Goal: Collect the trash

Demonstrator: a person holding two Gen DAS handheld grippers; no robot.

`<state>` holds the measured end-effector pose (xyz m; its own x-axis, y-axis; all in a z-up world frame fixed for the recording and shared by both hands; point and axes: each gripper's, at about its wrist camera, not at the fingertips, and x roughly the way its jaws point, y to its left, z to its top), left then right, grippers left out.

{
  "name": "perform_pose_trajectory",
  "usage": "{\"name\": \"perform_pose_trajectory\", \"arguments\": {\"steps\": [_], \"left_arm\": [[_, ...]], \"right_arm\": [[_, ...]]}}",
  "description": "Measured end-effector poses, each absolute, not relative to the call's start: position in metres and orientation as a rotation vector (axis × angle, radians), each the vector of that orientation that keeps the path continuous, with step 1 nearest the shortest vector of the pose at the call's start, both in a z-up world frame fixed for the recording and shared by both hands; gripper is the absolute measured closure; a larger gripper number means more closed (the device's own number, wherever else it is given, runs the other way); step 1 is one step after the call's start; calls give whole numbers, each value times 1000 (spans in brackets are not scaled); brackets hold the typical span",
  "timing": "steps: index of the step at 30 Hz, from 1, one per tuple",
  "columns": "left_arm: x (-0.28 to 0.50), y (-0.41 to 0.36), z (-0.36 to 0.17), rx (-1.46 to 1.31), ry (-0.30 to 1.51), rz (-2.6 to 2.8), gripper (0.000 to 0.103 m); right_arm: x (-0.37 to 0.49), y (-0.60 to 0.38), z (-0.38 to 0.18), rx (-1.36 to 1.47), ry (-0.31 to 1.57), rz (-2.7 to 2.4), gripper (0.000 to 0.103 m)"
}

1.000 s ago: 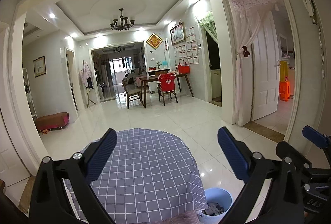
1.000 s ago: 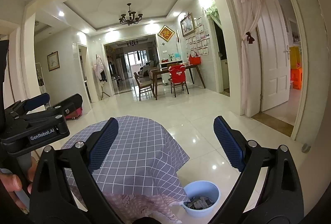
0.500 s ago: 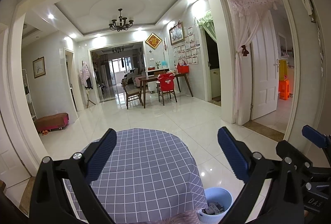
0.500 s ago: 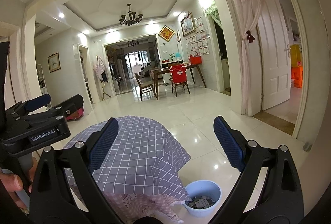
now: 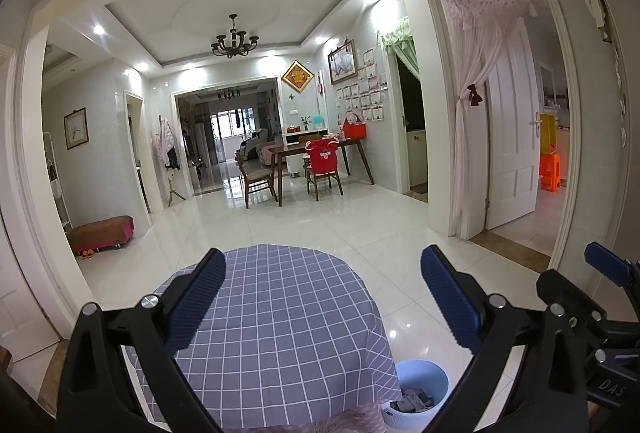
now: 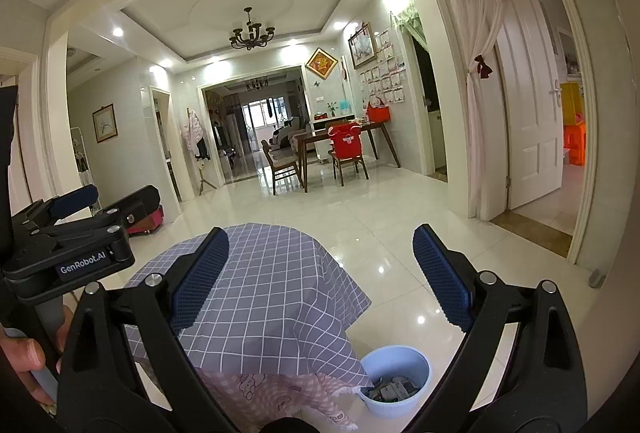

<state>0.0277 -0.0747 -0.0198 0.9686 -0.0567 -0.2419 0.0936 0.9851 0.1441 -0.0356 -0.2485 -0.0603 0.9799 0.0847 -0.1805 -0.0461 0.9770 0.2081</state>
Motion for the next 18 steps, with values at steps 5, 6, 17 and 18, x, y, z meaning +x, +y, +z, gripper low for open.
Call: {"name": "perform_pose_trajectory", "arguments": {"steps": [5,6,17,18], "left_arm": [[29,-76,-20,157,239,-77,7],[29,-76,-21,157,240,-77,7],[27,-77,-24,157,240,-79,7],[27,-77,-25,156,241,-79,7]], "right_arm": [[-35,-249,-60,206,191,66,11],[-34,-249,-61,205,191,67,11],[-34,-248,-61,209,192,67,11],[-34,-247,-63,209,192,68,11]]}}
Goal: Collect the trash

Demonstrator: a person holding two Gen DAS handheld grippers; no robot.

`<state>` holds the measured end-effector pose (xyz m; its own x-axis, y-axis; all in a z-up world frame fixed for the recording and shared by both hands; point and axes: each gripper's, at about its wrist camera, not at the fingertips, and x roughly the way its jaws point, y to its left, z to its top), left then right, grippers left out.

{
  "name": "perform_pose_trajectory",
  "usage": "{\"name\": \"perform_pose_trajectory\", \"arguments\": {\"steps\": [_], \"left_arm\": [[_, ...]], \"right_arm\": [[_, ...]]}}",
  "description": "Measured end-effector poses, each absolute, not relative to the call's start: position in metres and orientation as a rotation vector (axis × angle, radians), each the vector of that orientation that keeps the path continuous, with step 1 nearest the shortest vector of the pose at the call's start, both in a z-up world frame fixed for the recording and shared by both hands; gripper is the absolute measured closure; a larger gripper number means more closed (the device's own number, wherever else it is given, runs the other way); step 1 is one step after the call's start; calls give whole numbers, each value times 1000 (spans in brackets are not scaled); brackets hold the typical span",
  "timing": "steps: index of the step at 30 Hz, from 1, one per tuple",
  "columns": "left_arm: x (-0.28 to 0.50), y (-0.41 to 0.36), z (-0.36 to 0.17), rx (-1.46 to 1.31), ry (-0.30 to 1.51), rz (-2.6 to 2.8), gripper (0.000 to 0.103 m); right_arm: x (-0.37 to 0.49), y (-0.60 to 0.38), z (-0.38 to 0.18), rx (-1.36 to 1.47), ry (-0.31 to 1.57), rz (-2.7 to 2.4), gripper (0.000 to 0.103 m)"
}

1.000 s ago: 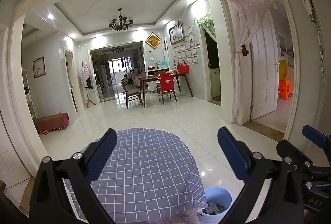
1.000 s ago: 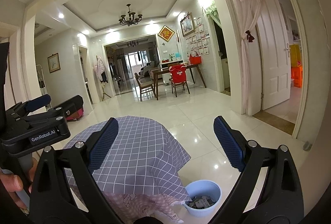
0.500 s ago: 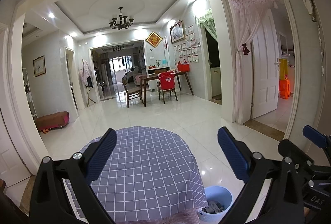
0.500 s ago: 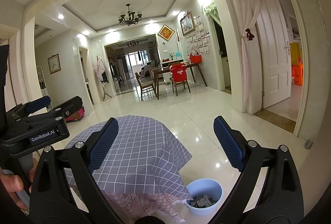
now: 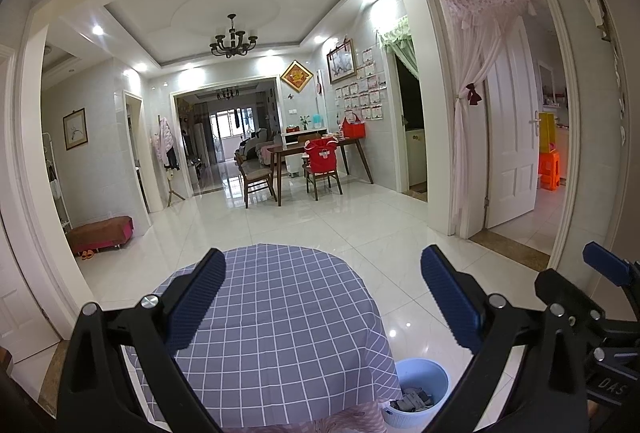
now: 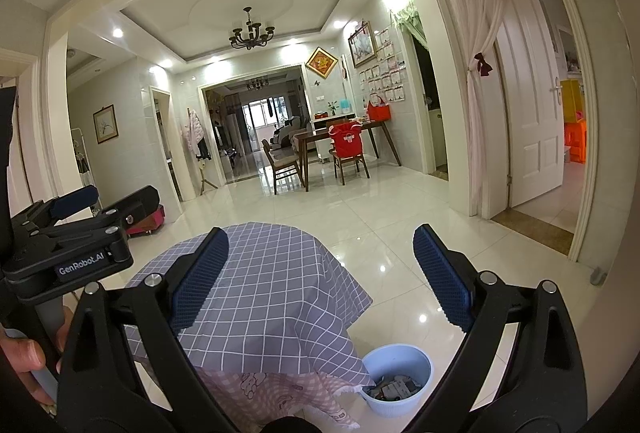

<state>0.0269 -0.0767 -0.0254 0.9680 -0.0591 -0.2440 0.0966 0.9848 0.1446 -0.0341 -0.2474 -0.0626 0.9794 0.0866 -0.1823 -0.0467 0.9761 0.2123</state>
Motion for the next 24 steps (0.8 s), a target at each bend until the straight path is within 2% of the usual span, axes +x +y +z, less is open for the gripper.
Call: {"name": "perform_pose_trajectory", "arguments": {"steps": [24], "left_arm": [[24,-82,-31,157,244,-82,7]], "right_arm": [[-35,-242,-69,210,194,73,11]]}}
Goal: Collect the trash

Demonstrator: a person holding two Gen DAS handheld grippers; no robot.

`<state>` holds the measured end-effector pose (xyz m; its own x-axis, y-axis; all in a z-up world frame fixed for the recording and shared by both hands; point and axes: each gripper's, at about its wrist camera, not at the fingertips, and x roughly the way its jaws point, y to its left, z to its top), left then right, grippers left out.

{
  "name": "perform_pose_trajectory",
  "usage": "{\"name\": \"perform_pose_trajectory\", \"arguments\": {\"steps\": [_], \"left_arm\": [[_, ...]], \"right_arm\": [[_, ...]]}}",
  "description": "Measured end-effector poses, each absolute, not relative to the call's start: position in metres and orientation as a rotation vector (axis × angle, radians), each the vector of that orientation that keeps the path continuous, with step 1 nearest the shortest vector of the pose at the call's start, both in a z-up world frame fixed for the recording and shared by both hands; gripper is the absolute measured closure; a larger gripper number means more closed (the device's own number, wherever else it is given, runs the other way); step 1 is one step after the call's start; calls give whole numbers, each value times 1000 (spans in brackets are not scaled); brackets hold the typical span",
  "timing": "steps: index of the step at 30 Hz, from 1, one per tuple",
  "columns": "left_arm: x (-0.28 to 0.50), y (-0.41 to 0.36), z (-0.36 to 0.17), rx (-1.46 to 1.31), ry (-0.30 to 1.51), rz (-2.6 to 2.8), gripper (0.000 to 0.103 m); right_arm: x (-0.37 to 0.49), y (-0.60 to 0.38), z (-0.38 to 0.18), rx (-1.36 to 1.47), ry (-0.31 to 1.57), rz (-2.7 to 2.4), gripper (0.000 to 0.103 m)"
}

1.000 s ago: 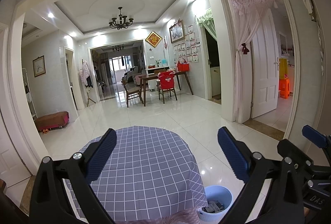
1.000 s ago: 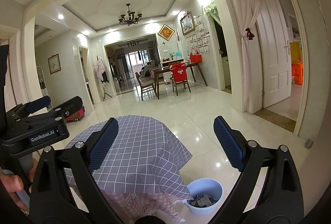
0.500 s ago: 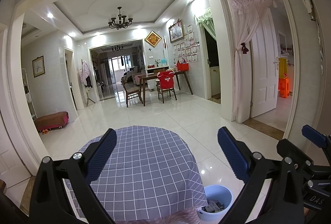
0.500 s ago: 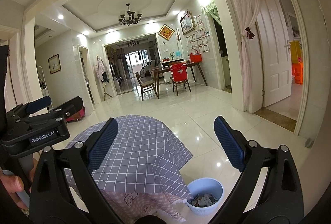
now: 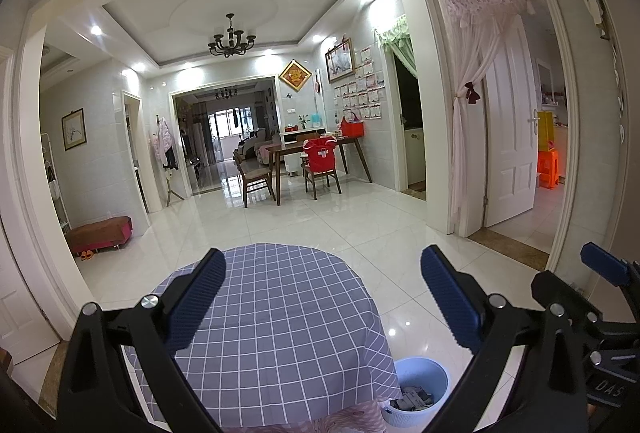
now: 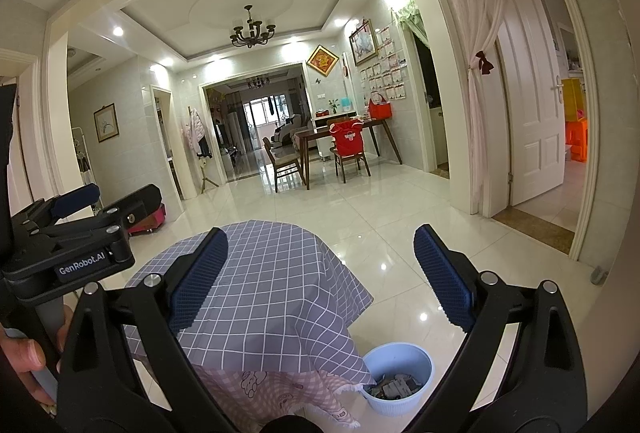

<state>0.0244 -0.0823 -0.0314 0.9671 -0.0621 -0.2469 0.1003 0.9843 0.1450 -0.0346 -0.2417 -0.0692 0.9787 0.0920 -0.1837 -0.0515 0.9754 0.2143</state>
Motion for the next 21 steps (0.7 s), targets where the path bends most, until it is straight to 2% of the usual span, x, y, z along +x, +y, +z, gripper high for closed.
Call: {"name": "perform_pose_trajectory", "arguments": {"steps": [21], "left_arm": [[25,-87,-33,164,244,-88,7]], "right_arm": [[-34,-240,-69,210,196,74,11]]}}
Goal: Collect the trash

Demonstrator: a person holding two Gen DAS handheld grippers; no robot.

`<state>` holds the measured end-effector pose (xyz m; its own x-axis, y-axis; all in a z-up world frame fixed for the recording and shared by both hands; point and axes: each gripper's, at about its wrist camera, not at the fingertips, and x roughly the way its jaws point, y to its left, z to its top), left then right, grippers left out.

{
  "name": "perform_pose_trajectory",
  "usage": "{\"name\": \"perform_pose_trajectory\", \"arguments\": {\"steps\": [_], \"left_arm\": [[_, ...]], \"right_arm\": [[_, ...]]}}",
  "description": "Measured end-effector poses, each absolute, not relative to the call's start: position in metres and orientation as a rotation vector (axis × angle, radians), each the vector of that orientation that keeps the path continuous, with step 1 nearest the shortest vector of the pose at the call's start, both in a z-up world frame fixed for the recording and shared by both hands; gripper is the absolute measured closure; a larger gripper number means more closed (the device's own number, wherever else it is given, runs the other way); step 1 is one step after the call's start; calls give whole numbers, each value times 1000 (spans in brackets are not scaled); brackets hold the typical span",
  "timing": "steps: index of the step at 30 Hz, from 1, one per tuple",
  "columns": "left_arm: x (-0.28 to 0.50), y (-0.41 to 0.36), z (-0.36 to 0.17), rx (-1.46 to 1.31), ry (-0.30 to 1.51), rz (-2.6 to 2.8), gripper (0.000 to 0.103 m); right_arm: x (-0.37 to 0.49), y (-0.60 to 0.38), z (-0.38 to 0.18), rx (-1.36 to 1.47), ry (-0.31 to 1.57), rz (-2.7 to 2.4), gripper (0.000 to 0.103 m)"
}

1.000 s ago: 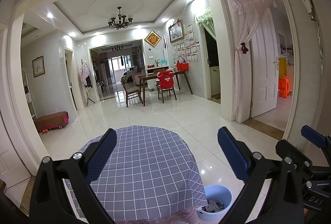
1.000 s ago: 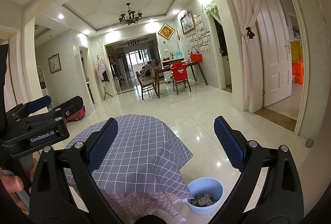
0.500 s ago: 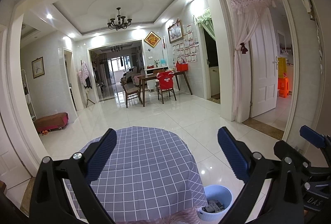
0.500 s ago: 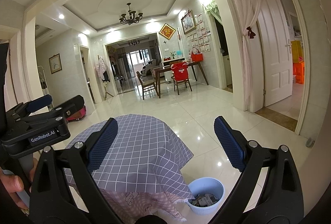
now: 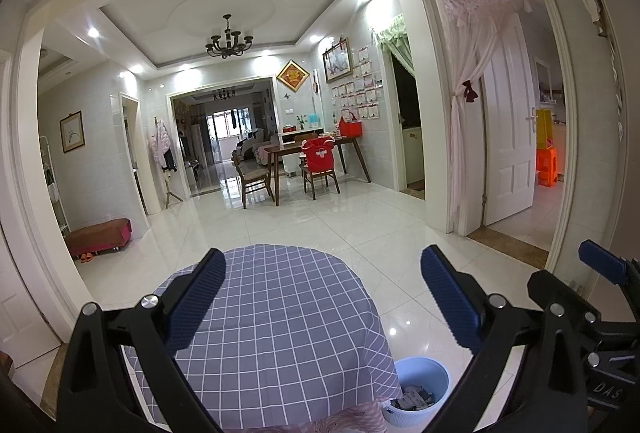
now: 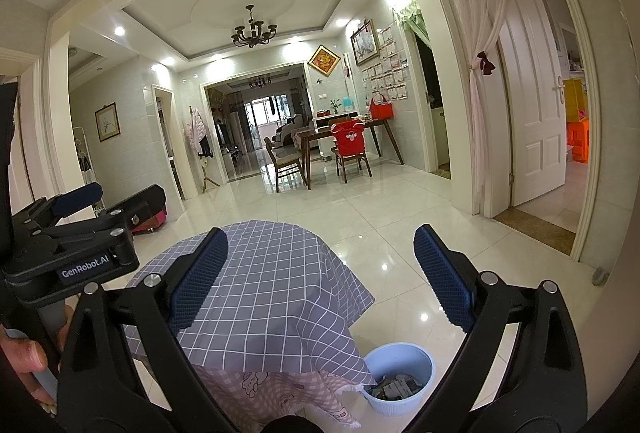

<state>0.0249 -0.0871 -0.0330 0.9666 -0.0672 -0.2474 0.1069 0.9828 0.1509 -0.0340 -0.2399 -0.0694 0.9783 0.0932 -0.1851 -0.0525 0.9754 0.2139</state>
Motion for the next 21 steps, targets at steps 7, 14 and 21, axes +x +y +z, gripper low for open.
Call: {"name": "perform_pose_trajectory", "arguments": {"steps": [7,14,21], "left_arm": [[26,-87,-32,164,247,-89,7],[24,-86,-36,167,248,-91,7],[25,-86,-34,168,249,-91,7]], "right_arm": [[-34,-240,-69,211,196,73,11],[-33,-235,-74,214,199,73,11],[-34,-235,-76,214,199,74,11]]}}
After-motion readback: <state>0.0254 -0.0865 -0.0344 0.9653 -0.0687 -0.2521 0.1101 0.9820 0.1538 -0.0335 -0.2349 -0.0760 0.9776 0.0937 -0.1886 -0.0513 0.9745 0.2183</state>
